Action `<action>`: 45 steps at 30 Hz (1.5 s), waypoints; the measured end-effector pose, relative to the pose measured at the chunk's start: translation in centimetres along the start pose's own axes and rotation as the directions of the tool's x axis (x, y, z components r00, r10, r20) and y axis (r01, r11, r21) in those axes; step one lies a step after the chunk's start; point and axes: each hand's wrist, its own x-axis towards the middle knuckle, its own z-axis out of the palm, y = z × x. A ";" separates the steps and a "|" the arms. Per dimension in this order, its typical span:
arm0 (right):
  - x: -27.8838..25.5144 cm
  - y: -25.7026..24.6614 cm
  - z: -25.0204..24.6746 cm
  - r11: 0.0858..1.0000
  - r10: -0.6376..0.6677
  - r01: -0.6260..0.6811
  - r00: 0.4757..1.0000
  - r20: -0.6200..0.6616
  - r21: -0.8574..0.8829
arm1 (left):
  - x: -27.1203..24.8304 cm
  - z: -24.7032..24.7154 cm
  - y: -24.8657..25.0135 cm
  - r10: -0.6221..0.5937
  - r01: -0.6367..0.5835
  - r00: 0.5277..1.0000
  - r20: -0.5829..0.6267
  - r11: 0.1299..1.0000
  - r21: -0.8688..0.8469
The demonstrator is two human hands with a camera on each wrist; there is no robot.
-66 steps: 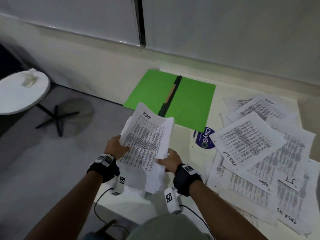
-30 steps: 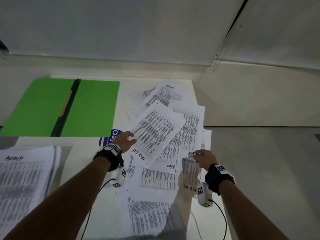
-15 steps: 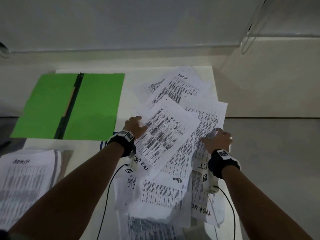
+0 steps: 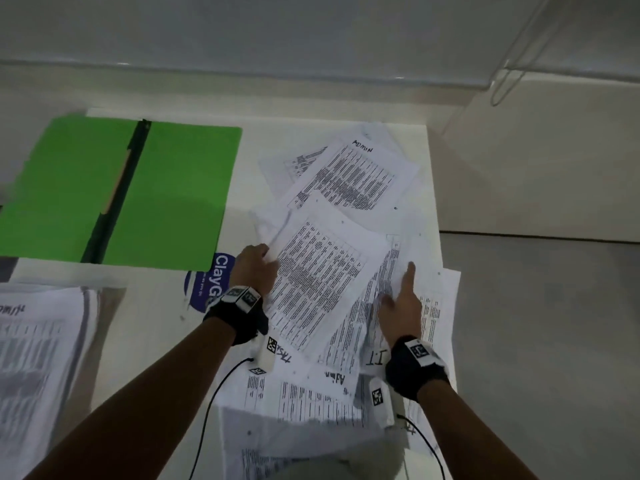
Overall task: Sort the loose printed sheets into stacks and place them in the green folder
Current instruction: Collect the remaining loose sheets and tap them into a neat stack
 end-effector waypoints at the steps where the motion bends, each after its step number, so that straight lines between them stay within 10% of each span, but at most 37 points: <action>1: -0.6 0.3 -0.2 1.000 0.001 -0.001 1.000 0.000 0.016 | -0.7 -0.4 -0.6 -0.012 0.010 0.998 -0.058 0.999 -0.035; 13: -10.0 -0.4 1.7 0.974 0.102 -0.157 0.947 0.303 0.163 | -12.0 1.4 -7.0 -0.200 0.225 0.974 0.107 0.922 -0.315; 18: -11.7 -0.6 2.0 0.982 0.048 -0.102 0.951 0.307 0.160 | -14.3 0.7 -7.6 -0.310 0.508 0.861 0.403 0.541 -0.670; 28: -13.7 2.4 0.9 0.996 -0.064 0.033 0.910 0.411 0.083 | -17.2 -0.8 -9.5 -0.249 0.555 0.832 0.496 0.362 -0.749; 34: -12.9 4.8 2.1 0.988 0.030 0.052 0.854 0.519 -0.142 | -18.2 1.7 -10.1 -0.412 0.589 0.808 0.421 0.546 -0.596; 40: -8.7 5.0 -3.7 0.972 0.137 -0.149 0.988 -0.073 -0.183 | -17.5 0.4 -11.7 -0.484 0.480 0.867 0.121 0.745 -0.464; 45: -6.3 5.6 -5.5 0.869 0.306 -0.306 0.950 -0.063 -0.388 | -15.8 -1.9 -13.8 -0.524 0.442 0.852 0.021 0.696 -0.566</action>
